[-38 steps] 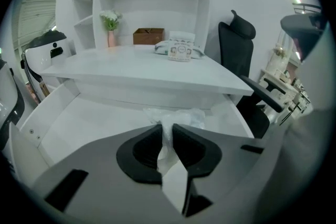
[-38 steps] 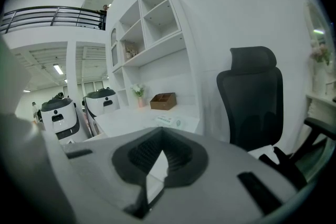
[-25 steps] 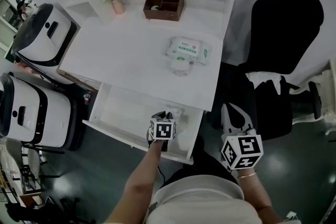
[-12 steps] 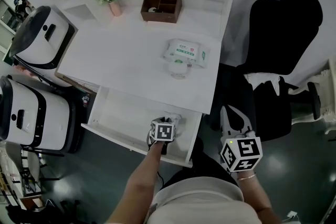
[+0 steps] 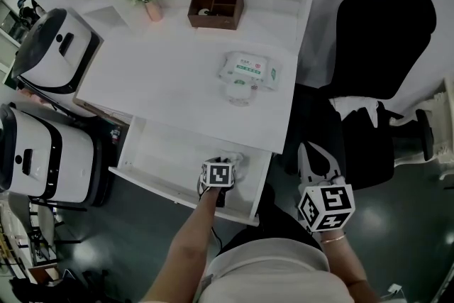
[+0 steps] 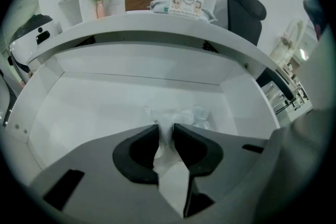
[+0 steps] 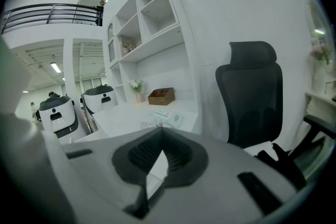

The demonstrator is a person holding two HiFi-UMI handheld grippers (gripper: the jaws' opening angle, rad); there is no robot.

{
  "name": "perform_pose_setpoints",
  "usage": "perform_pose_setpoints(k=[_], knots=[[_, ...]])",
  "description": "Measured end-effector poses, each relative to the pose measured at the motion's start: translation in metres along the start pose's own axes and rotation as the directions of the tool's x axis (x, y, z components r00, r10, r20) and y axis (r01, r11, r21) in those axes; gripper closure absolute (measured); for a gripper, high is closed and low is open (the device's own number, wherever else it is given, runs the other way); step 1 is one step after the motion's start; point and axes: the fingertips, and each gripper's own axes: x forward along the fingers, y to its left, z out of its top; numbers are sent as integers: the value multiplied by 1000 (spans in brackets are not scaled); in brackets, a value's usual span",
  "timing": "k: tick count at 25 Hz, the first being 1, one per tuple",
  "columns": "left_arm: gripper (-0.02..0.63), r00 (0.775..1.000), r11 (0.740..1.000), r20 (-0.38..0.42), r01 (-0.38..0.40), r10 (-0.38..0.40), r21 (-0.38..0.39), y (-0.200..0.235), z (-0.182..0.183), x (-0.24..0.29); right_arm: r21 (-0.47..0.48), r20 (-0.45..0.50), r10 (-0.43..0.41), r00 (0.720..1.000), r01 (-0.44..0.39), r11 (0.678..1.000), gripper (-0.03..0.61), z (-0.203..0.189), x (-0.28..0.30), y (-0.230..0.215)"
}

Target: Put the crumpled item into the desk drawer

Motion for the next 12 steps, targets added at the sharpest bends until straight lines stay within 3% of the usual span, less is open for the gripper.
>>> perform_pose_setpoints(k=[7, 12], knots=[[506, 1000, 1000, -4, -1, 1, 6, 3, 0, 2, 0, -5, 8, 1000, -8, 1000, 577, -2, 1, 1], [450, 1000, 1000, -12, -2, 1, -16, 13, -1, 4, -2, -2, 11, 1000, -11, 1000, 577, 0, 0, 1]])
